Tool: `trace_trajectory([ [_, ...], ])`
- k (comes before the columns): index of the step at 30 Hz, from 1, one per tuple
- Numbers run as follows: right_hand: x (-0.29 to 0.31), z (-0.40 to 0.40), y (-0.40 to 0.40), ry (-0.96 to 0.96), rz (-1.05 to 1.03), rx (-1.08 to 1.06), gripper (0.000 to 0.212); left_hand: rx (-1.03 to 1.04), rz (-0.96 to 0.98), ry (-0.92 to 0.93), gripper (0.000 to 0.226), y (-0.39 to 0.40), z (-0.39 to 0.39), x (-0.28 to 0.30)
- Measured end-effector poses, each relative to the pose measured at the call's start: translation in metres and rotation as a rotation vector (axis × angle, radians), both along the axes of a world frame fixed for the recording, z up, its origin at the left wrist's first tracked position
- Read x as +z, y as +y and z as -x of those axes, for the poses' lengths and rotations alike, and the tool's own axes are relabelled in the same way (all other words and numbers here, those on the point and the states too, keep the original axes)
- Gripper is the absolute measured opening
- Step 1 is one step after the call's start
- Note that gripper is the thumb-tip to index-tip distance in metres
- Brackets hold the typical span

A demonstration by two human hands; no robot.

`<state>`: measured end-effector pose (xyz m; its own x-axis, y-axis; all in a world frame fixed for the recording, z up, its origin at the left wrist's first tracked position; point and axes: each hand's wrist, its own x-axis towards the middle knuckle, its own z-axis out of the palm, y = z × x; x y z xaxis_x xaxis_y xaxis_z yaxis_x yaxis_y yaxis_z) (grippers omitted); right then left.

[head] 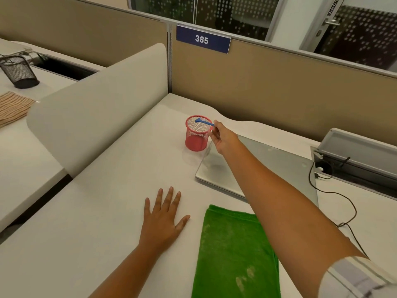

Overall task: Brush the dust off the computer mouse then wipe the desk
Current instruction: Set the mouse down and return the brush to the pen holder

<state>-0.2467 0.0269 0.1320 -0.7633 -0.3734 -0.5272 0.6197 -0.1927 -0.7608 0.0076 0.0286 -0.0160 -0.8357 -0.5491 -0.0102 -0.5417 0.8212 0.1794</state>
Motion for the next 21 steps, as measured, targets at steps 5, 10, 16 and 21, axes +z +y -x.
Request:
trace_trajectory([
  [5, -0.006, -0.001, -0.002, 0.065, -0.091, 0.073, 0.033, -0.002, -0.02, 0.041, 0.075, 0.001, 0.001, 0.002],
  [10, -0.021, -0.008, 0.03, 0.253, -0.288, 0.104, 0.03, 0.008, 0.015, -0.001, 0.076, 0.0, 0.001, 0.001],
  [16, -0.043, -0.026, 0.114, 0.402, -0.42, 0.146, 0.027, 0.001, -0.009, 0.016, 0.08, -0.001, 0.001, 0.001],
  [21, -0.062, -0.054, 0.185, 0.622, -0.646, 0.212, 0.027, 0.006, -0.001, -0.02, 0.083, -0.001, 0.002, 0.002],
])
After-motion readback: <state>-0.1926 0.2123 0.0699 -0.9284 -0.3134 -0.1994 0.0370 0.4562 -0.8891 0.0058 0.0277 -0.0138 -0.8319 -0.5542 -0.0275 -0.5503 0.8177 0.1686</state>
